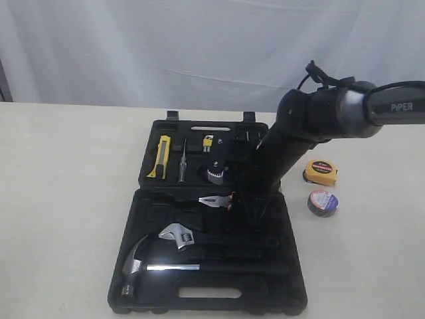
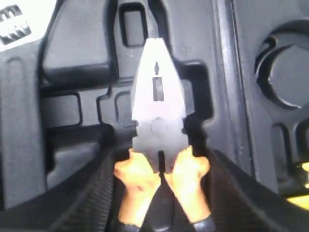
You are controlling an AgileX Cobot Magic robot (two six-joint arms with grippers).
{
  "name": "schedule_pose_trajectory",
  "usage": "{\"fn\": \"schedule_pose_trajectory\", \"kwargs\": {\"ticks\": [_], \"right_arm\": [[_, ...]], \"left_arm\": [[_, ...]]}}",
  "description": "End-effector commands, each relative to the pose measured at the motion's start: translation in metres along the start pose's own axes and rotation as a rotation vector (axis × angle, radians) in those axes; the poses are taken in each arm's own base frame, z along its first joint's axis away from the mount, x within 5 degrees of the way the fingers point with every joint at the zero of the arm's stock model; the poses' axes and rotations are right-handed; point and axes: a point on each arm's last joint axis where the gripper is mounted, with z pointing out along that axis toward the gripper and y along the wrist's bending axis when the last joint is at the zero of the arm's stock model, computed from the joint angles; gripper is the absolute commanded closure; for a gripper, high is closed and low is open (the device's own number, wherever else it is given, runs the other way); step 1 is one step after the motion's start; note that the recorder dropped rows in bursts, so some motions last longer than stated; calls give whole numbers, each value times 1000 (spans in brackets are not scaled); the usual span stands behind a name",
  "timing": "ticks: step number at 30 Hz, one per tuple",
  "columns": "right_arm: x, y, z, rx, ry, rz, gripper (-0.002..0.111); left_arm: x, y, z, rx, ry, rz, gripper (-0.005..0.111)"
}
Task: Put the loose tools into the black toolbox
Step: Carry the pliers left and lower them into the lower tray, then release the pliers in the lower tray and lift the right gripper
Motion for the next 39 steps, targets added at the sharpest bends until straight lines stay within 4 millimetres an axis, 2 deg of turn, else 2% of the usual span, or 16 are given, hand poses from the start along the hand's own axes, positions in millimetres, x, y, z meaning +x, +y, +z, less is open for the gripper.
{"fn": "schedule_pose_trajectory", "kwargs": {"ticks": [1, 5, 6, 16, 21, 32, 34, 39], "right_arm": [[-3, 7, 3, -77, -42, 22, 104], [-4, 10, 3, -104, -52, 38, 74], [-5, 12, 2, -124, -55, 46, 63], [-12, 18, -8, -188, -103, 122, 60], [-14, 16, -15, -159, -110, 157, 41], [-15, 11, -19, -95, -110, 137, 45], [-17, 11, -25, -90, -117, 132, 54], [-24, 11, -48, -52, -149, 113, 97]], "left_arm": [[-1, 0, 0, 4, -11, -1, 107], [-1, 0, 0, 4, -11, -1, 107], [-1, 0, 0, 4, -11, -1, 107], [-1, 0, 0, 4, -11, -1, 107], [-1, 0, 0, 4, -11, -1, 107], [-1, 0, 0, 4, -11, -1, 107], [-1, 0, 0, 4, -11, -1, 107], [-1, 0, 0, 4, -11, -1, 107]]}}
